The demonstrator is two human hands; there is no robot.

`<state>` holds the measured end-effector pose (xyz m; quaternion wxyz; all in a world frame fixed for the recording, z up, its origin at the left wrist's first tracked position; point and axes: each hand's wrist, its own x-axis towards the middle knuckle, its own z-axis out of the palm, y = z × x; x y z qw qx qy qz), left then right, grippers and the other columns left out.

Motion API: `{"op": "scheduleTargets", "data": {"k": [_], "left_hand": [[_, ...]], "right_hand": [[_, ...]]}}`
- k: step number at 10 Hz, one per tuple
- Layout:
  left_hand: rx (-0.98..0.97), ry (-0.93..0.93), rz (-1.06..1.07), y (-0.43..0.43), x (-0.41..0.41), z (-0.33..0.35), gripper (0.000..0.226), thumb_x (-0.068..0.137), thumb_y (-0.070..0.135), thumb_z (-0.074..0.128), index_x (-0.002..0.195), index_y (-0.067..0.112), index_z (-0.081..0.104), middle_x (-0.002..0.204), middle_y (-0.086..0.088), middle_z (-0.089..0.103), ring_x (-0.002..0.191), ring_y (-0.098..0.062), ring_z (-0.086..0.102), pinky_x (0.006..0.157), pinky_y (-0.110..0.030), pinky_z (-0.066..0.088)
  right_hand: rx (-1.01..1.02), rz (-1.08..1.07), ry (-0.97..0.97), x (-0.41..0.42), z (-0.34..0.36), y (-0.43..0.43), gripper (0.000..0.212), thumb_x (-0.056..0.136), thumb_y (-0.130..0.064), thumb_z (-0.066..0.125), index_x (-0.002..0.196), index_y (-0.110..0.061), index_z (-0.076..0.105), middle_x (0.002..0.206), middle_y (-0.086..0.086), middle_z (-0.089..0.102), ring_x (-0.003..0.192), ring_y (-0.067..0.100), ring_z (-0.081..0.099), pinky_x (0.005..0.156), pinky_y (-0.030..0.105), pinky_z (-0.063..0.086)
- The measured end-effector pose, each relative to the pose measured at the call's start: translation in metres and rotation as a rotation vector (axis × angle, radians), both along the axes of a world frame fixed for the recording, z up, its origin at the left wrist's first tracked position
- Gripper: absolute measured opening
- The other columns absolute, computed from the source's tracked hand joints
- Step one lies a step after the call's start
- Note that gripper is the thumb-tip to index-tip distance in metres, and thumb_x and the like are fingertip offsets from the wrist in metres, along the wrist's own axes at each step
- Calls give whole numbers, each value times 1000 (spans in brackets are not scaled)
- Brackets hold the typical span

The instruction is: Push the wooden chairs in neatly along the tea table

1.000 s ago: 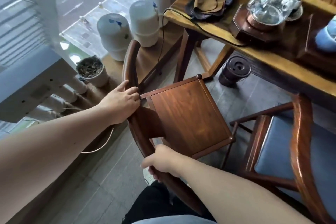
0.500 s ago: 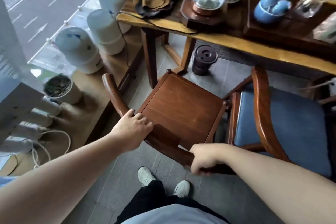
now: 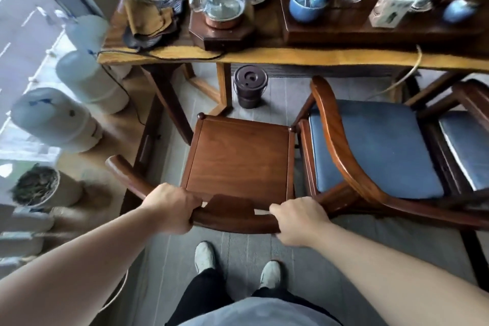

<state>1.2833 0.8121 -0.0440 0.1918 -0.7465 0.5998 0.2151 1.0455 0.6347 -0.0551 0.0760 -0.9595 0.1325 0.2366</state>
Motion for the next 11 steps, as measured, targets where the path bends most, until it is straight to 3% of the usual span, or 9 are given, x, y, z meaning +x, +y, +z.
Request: {"op": "scheduleTargets", "data": {"k": [2, 4, 6, 9, 10, 11], "left_hand": [[-88, -49, -18, -7, -6, -13, 26, 62, 30, 43, 83, 33, 58, 50, 9, 40, 50, -19, 44, 52, -27, 33], [-83, 2, -27, -27, -9, -14, 19, 69, 42, 53, 85, 32, 58, 58, 9, 51, 55, -19, 52, 51, -28, 36], [-49, 42, 16, -46, -24, -7, 24, 65, 29, 55, 88, 32, 59, 67, 7, 61, 63, -19, 60, 51, -27, 38], [-49, 83, -3, -45, -23, -5, 24, 68, 31, 53, 91, 30, 57, 67, 8, 60, 65, -19, 59, 52, -28, 41], [-49, 148, -20, -42, -16, -4, 42, 72, 65, 46, 97, 31, 49, 74, 7, 62, 68, -19, 60, 57, -32, 46], [-112, 252, -1, -43, -8, 7, 77, 68, 89, 17, 116, 32, 38, 99, 3, 64, 81, -20, 62, 56, -35, 45]], "right_hand": [[-41, 25, 19, 1, 2, -19, 24, 78, -40, 60, 97, -26, 55, 87, 1, 69, 81, 30, 66, 65, 37, 47], [-71, 32, 53, 4, 8, -46, 20, 76, -39, 58, 93, -28, 55, 85, -2, 69, 80, 26, 66, 61, 33, 37], [-65, -33, 89, 2, 14, -67, 16, 75, -36, 56, 89, -29, 54, 80, -4, 65, 79, 23, 64, 61, 32, 39], [-43, -59, 90, 0, 15, -61, 14, 76, -36, 58, 85, -29, 49, 78, -6, 63, 77, 21, 64, 66, 34, 49], [-15, -86, 63, -2, 22, -60, 35, 76, -59, 57, 93, -30, 50, 91, -8, 64, 90, 20, 62, 80, 38, 49], [129, -167, 131, 3, 32, -60, 84, 68, -86, 39, 132, -31, 42, 127, -7, 57, 115, 19, 53, 96, 42, 43]]}}
